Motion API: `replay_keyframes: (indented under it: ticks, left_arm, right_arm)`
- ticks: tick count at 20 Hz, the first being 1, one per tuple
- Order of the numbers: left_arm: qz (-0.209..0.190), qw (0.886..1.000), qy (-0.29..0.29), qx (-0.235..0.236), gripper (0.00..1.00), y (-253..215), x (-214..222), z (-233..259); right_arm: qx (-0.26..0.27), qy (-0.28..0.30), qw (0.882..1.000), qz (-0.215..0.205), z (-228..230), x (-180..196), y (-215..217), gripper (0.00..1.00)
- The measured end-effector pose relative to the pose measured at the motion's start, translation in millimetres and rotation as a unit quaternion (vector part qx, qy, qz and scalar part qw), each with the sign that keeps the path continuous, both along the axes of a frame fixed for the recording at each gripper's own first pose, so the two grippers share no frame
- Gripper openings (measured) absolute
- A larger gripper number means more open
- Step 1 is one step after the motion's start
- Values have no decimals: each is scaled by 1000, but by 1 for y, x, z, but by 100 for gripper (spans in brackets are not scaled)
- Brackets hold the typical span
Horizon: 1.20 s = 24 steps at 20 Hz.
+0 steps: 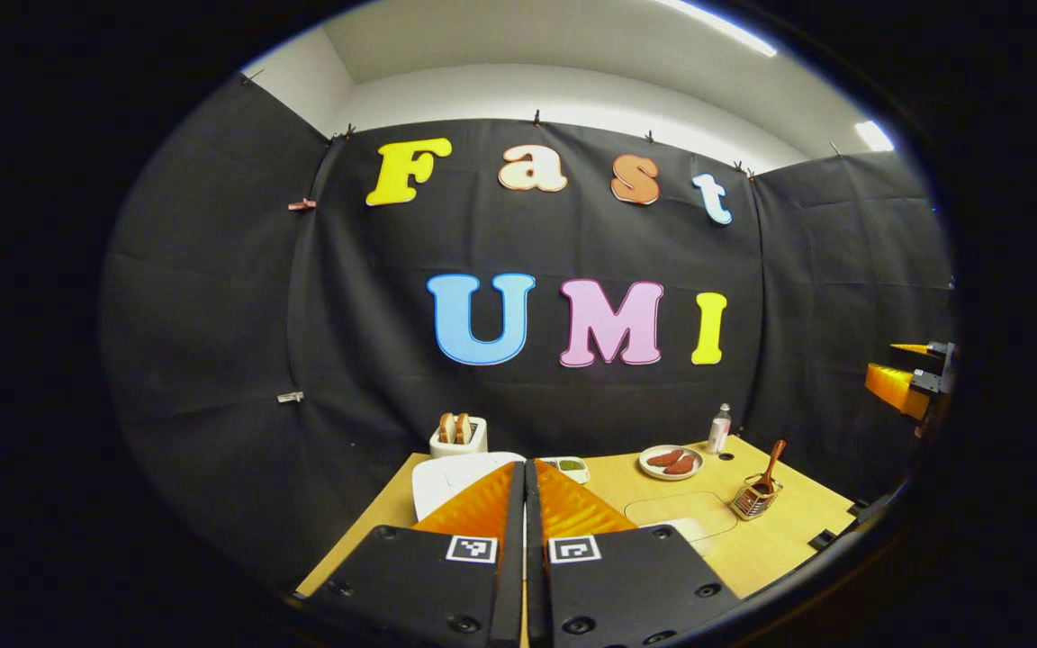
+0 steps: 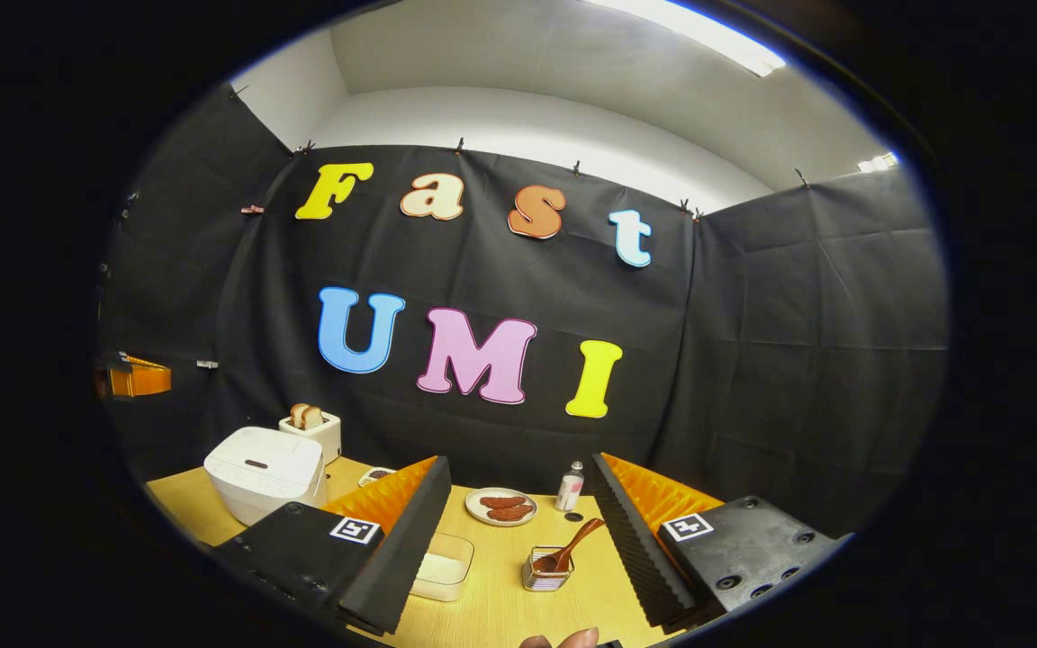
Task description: Close the left gripper, press the button to open the rice cooker; take a wooden spoon from the chopstick holder with the right hand, scoop a spoonful of rice and pour it into the rice cooker, then put the wooden spoon back into the chopstick holder.
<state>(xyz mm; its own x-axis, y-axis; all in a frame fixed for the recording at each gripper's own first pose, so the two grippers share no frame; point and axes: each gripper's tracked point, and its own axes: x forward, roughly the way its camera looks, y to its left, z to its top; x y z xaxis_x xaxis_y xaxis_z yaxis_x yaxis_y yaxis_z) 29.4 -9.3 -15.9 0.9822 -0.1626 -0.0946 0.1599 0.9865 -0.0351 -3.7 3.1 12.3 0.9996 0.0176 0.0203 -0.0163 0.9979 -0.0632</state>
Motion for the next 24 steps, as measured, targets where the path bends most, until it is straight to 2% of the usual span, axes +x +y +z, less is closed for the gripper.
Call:
replay_keyframes:
  ticks: [2,6,12,16,20,24]
  left_arm:
    - [-23,999,32,-7,6,0,23,-10]
    - [-44,995,91,-11,7,10,71,-35]
    - [-57,979,182,-72,7,15,130,-95]
    - [-43,971,228,-62,6,30,168,-137]
    - [-51,958,276,-57,7,29,185,-174]
    - [-57,954,292,-44,7,22,193,-191]
  right_arm:
    - [-2,0,1000,-4,2,-3,-4,98]
    - [-14,-3,1000,-19,6,-8,-16,98]
    - [-17,-1,998,-57,9,-18,-42,98]
    - [-20,9,996,-81,2,-19,-54,98]
    - [-24,15,995,-97,-3,-12,-58,98]
    - [-26,21,994,-105,-8,-6,-58,98]
